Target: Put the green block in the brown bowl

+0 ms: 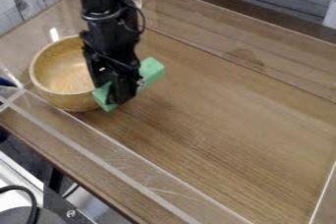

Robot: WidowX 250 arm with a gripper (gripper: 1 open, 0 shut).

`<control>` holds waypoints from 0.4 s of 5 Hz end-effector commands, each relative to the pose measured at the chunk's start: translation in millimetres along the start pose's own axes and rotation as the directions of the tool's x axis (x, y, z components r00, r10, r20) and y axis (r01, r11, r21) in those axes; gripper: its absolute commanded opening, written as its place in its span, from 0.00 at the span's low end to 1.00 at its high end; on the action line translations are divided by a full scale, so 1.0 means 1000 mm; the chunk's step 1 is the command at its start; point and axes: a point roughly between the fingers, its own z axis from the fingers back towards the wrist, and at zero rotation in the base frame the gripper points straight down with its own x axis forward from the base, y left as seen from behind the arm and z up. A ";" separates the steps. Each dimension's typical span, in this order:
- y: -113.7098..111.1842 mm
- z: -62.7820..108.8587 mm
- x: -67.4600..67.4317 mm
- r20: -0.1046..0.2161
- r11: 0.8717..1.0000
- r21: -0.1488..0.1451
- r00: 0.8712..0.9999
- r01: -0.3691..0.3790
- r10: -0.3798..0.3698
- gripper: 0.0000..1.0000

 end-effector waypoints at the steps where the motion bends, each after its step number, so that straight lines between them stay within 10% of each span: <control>1: 0.021 0.016 0.005 0.065 0.998 0.043 0.997 -0.037 0.035 0.00; 2: 0.035 0.013 0.004 0.066 0.997 0.043 0.996 -0.065 0.062 0.00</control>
